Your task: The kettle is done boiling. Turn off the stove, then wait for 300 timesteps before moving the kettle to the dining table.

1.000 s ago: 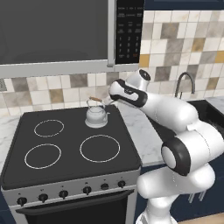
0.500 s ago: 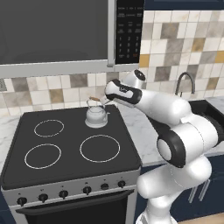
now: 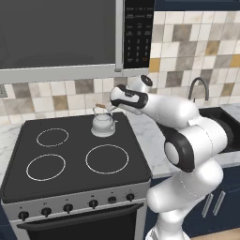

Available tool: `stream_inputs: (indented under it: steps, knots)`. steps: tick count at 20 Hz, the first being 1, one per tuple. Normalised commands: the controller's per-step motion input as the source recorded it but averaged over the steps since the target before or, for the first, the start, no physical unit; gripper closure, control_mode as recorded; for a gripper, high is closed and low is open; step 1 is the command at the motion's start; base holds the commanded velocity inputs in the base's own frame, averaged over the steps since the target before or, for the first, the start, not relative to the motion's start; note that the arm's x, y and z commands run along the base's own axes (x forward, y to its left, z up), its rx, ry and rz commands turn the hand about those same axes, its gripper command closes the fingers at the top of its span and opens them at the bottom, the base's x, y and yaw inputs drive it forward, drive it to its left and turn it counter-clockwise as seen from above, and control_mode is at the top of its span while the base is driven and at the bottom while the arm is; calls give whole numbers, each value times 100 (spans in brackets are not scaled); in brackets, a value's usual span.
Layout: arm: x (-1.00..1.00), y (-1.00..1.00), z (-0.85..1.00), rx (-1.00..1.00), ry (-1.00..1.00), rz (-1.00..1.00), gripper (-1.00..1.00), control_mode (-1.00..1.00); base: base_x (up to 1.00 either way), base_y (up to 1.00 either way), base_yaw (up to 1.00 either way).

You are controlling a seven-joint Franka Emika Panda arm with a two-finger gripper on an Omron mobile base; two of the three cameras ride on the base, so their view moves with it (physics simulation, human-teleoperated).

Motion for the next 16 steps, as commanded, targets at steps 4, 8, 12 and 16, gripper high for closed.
stream_inputs:
  steps: [4,8,12,16]
  knots:
    - [16,2,-17,0,-1,0,-100,-100,0,0,0]
    - [11,4,-18,0,-2,0,-100,-100,0,0,0]
    - [14,5,-13,0,-1,0,-100,-100,0,0,0]
    - [20,2,-11,0,0,0,-100,-100,0,0,0]
